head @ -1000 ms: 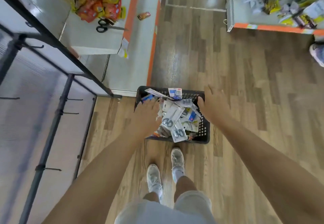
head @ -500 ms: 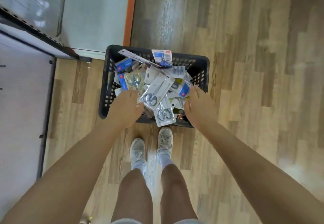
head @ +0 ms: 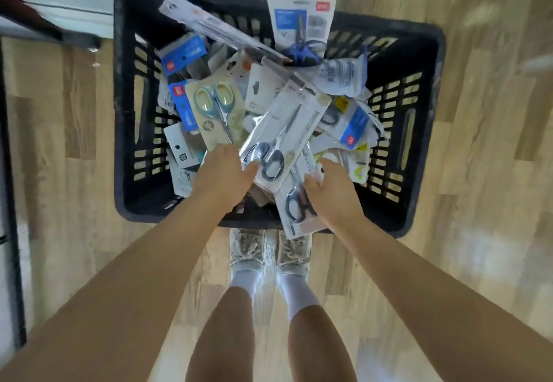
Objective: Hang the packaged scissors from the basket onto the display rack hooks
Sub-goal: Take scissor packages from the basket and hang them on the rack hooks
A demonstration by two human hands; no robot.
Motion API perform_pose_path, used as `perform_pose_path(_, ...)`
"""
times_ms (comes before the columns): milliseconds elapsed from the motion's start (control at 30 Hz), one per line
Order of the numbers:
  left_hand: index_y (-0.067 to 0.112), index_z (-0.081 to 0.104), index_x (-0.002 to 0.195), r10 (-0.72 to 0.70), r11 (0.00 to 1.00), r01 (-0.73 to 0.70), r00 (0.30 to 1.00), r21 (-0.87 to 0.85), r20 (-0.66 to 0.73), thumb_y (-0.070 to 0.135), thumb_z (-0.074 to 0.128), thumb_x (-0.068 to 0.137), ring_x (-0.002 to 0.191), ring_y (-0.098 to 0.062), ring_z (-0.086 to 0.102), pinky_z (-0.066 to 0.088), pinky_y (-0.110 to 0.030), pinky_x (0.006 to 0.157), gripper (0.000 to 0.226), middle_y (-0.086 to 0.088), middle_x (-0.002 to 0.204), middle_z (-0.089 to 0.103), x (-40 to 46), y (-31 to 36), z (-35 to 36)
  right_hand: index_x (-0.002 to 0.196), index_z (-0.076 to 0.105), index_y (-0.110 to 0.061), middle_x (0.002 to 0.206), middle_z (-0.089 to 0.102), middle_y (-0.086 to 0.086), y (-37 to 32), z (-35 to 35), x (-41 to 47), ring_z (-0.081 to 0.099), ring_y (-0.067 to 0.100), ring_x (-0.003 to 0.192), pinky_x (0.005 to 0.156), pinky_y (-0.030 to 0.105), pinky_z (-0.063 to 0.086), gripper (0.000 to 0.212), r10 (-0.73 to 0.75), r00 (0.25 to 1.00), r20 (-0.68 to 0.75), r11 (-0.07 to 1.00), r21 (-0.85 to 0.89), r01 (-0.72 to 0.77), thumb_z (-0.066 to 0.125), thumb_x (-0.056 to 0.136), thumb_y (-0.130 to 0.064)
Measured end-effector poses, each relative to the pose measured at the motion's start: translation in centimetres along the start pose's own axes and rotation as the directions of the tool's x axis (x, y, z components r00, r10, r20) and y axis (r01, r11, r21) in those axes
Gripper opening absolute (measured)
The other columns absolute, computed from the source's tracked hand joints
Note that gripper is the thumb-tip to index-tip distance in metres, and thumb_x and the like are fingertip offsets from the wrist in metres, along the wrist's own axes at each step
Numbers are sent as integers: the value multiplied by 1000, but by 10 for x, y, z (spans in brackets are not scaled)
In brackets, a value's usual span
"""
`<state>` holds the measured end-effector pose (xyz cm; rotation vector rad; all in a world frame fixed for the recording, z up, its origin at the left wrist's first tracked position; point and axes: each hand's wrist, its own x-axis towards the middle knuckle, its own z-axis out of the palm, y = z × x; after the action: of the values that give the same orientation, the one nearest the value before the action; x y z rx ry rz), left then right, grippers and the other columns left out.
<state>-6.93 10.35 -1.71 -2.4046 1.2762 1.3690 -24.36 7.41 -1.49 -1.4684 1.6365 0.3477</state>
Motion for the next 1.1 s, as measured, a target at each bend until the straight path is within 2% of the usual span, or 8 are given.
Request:
perform_pose_path(233,13,57,110,-118,945,125,992,-303,40,67,54,80,94,-26,58,47,-36,83,62,-6,104,63,46,-6,22,84,50,-16,75,55,-1,5,26,45,52,19,73,62,27,34,21,132,991,33,964,227,-136,48,95,-34)
perform_pose_path(367,13,53,83,-122,947,137,990,-292,69,61,63,78,84,-25,60,51,-36,78,49,-8,90,63,65,8,19,76,53,-16,67,53,-3,7,29,59,49,11,62,53,20,38,25,170,983,69,925,333,-183,51,94,-33)
perform_pose_path(500,5,59,109,-155,905,188,981,-381,115,51,68,79,97,-27,61,50,-40,91,56,-9,109,63,67,8,15,65,50,-18,61,51,-3,6,27,59,47,10,54,49,18,37,32,173,982,72,899,396,-188,55,93,-34)
perform_pose_path(567,11,55,127,-166,856,207,978,-475,127,40,70,82,102,-24,59,49,-34,91,56,3,114,57,60,6,11,65,50,-18,61,51,-1,6,26,56,47,10,50,46,20,37,32,191,979,72,881,428,-204,55,93,-33)
perform_pose_path(667,16,62,112,-179,696,259,966,-669,188,23,71,82,79,-12,59,47,-24,70,32,-1,100,65,42,-2,2,68,46,-20,61,49,-2,3,23,46,47,6,41,40,19,34,29,209,975,71,850,480,-217,54,94,-31)
perform_pose_path(767,11,63,112,-227,599,274,959,-752,169,16,69,84,70,-10,56,43,-22,60,29,-2,90,65,20,-13,-15,75,50,-19,68,52,-3,-3,13,30,50,14,64,59,26,40,22,211,977,23,865,461,-198,52,93,-31)
perform_pose_path(867,13,62,113,-297,538,275,946,-797,126,13,66,87,73,-11,56,46,-23,63,26,-5,98,64,-8,-25,-36,92,60,-12,80,59,1,-16,-10,9,55,18,76,70,28,43,19,191,981,-35,853,501,-148,53,93,-29)
perform_pose_path(1100,4,63,108,-329,364,143,944,-920,16,12,67,86,78,-25,61,48,-45,85,25,-10,88,67,-92,1,-129,91,57,-13,73,57,1,-111,-115,-61,51,14,62,54,26,38,18,-40,988,-150,850,515,113,51,95,-30)
